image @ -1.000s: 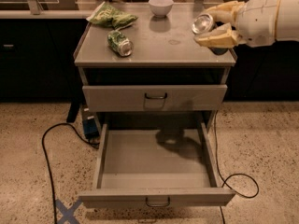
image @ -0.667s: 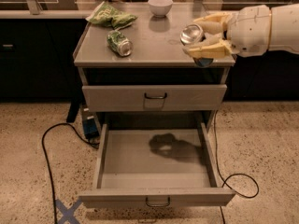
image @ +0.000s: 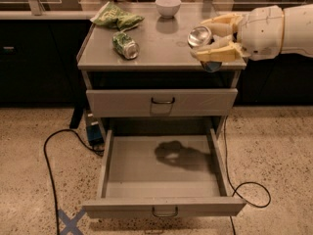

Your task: Place redbull can into middle drawer

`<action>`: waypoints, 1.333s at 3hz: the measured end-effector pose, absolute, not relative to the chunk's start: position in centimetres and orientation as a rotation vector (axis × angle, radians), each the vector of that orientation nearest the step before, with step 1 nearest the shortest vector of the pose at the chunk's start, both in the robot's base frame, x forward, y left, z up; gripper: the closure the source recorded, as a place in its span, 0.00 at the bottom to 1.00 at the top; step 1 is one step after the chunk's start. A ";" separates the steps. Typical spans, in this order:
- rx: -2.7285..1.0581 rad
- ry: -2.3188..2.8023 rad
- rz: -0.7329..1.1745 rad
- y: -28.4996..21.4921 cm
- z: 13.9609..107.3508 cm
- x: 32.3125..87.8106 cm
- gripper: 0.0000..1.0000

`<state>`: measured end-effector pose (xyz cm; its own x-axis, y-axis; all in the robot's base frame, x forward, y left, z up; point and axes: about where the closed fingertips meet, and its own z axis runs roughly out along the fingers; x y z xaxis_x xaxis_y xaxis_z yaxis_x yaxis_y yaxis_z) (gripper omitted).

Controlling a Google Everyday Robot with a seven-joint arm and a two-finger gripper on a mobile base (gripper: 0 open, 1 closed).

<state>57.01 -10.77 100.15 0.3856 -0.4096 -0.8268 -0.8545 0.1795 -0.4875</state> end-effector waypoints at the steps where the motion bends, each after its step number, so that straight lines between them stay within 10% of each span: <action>1: -1.406 1.207 0.504 -10.1 98.5 56.0 1.00; 4: -1.410 1.337 0.721 -6.8 80.5 51.6 1.00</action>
Offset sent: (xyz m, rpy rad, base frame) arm -0.0614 0.0518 -0.1706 -0.0679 0.1591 0.1588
